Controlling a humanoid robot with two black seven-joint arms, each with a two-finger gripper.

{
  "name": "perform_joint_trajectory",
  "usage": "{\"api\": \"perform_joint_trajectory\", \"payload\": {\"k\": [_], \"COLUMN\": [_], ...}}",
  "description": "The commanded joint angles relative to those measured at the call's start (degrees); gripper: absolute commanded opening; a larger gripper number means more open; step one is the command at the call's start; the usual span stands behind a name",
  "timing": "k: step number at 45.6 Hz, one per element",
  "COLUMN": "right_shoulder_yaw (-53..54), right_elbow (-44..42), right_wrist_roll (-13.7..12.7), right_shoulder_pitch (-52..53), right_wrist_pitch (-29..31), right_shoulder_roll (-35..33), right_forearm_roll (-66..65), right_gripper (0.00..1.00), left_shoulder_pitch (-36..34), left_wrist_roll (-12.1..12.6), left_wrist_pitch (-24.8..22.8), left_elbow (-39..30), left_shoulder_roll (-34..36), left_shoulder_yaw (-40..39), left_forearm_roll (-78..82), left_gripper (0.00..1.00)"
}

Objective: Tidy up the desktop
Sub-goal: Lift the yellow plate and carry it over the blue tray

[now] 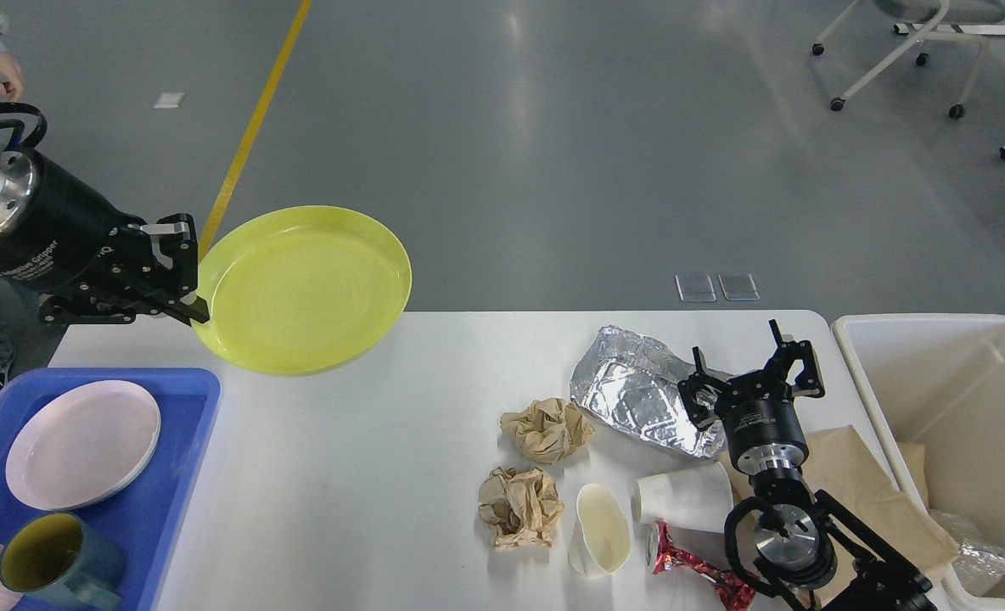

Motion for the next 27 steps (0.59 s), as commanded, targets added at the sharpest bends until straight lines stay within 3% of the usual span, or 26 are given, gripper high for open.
{"api": "perform_joint_trajectory", "payload": {"k": [1, 12, 27], "right_shoulder_yaw": [0.0, 0.0, 0.0], "right_elbow": [0.0, 0.1, 0.1], "right_wrist_roll": [0.0, 0.0, 0.0], "right_shoulder_pitch": [0.0, 0.0, 0.0], "right_wrist_pitch": [0.0, 0.0, 0.0], "right_shoulder_roll": [0.0, 0.0, -0.1], "right_forearm_roll": [0.0, 0.0, 0.0], "right_gripper": [1.0, 1.0, 1.0], "left_shoulder_pitch": [-0.3, 2.2, 25.4], "left_wrist_roll": [-4.0, -4.4, -3.1], "left_wrist_pitch": [-1.4, -1.2, -0.8], "left_elbow": [-0.2, 2.7, 23.5], "left_shoulder_roll": [2.9, 6.4, 16.0], "left_shoulder_yaw": [2.4, 6.0, 5.4], "left_forearm_roll": [2.5, 4.6, 3.4], "left_gripper": [0.0, 0.0, 0.0]}}
